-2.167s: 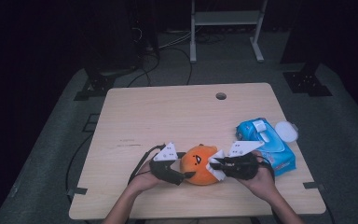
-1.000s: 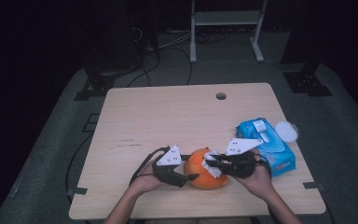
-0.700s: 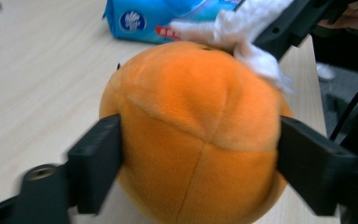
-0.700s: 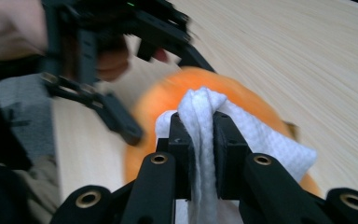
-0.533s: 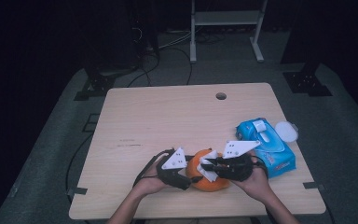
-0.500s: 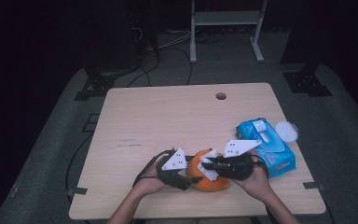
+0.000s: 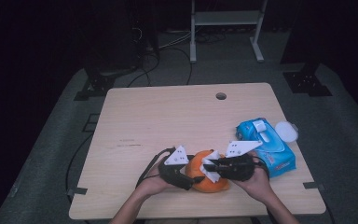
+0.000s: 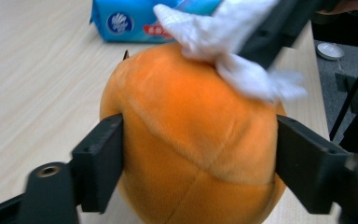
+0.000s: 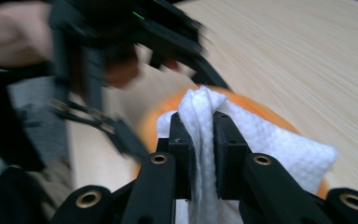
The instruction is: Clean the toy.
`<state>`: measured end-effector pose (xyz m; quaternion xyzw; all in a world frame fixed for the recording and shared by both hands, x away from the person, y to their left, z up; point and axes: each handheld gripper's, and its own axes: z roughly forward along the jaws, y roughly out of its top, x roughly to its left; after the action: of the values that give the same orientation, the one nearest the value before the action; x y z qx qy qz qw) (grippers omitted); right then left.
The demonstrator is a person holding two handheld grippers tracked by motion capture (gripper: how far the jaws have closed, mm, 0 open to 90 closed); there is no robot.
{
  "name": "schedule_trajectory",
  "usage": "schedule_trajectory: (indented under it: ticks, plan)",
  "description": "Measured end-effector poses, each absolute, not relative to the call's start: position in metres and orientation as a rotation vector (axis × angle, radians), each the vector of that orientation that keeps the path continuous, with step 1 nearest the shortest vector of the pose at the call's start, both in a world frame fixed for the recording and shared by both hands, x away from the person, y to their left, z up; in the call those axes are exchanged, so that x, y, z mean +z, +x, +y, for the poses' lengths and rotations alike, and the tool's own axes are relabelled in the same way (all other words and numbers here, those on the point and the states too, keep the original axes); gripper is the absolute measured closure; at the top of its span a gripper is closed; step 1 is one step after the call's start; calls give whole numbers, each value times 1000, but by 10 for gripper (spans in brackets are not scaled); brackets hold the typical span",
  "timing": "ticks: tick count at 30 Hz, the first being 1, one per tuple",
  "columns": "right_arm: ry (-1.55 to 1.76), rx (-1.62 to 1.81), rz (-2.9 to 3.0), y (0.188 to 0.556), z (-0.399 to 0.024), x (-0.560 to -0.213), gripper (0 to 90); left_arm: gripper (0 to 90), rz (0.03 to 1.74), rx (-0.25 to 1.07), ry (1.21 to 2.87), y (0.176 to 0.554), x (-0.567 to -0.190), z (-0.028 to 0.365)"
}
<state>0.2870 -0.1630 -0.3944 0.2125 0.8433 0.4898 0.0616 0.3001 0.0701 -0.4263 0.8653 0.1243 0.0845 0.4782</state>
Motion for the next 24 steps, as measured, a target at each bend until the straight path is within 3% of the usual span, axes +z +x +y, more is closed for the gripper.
schedule_trajectory:
  ticks: [3,7,12,19,24]
  plan:
    - [583,1432,2541,283,-155,-389,789,279,242,267,2138,297,-425,70]
    - [652,1388,2506,293,-168,-392,789,275,256,248,2127,299,-428,73]
    - [713,1395,2521,294,-177,-399,789,107,398,109,2079,305,-426,68]
    - [592,1386,2540,282,-155,-390,789,254,281,239,2119,297,-426,67]
    - [667,1351,2490,291,-171,-391,789,275,244,253,2122,294,-427,68]
